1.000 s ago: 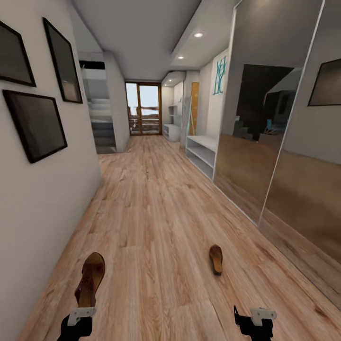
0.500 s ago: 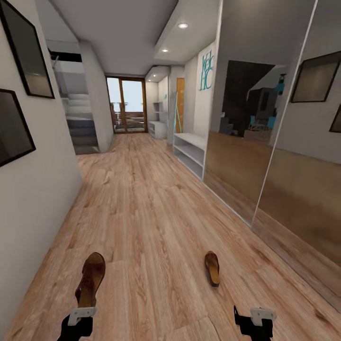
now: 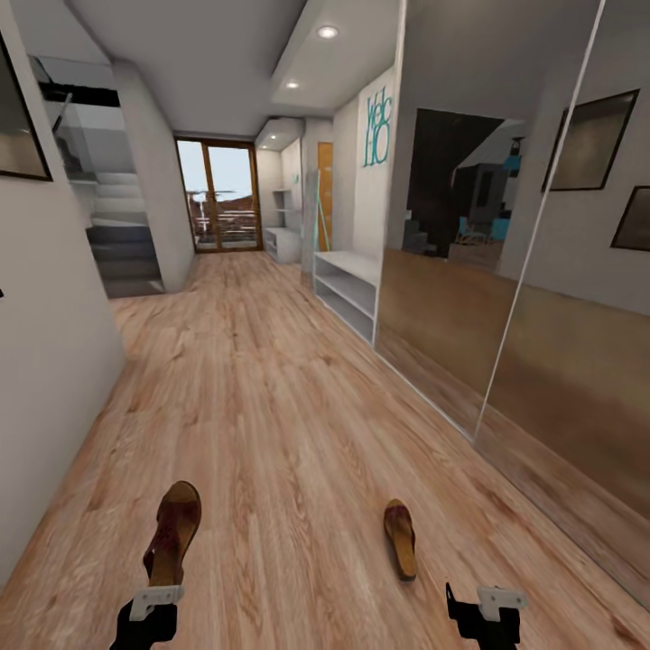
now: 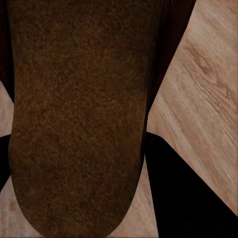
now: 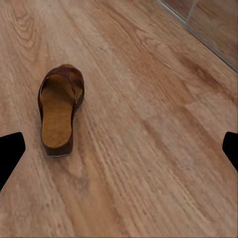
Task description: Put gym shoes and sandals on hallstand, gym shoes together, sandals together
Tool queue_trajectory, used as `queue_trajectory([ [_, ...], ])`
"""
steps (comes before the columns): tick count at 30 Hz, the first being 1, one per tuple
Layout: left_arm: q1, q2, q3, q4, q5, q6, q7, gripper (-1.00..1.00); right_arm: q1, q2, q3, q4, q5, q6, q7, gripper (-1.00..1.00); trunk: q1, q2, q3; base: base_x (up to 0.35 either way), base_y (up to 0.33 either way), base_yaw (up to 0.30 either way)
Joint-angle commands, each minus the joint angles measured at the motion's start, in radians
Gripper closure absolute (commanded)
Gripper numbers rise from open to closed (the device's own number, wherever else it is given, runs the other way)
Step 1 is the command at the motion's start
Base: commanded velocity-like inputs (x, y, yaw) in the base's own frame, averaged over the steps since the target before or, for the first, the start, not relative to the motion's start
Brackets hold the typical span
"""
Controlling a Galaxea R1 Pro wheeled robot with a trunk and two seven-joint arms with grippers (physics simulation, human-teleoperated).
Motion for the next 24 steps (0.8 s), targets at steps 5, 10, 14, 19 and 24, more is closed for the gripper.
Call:
queue_trajectory([
  [5, -0.001, 0.000, 0.009, 0.000, -0.009, -0.004, -0.005, 1.00, -0.001, -0.003, -0.006, 0.001, 0.011, -0.003, -0.004, -1.00, 0.000, 0.000, -0.001, 0.335, 0.000, -0.003],
  [10, -0.001, -0.001, 0.009, 0.000, -0.009, -0.004, -0.005, 1.00, -0.001, -0.003, -0.006, 0.000, 0.011, -0.003, -0.004, -1.00, 0.000, 0.000, -0.001, 0.335, 0.000, -0.001],
  [14, -0.001, -0.001, 0.009, 0.000, -0.009, -0.005, -0.005, 1.00, -0.001, -0.002, -0.006, 0.000, 0.011, -0.003, -0.004, -1.00, 0.000, 0.000, -0.001, 0.335, 0.000, 0.000],
  [19, -0.001, -0.001, 0.009, 0.000, -0.009, -0.004, -0.005, 1.00, -0.001, 0.000, -0.005, 0.000, 0.011, -0.003, -0.004, -1.00, 0.000, 0.000, -0.001, 0.335, 0.000, 0.000],
  [24, -0.001, -0.001, 0.009, 0.000, -0.009, -0.004, -0.005, 1.00, -0.001, 0.000, -0.006, 0.000, 0.011, -0.003, -0.004, -1.00, 0.000, 0.000, -0.001, 0.326, 0.000, -0.089],
])
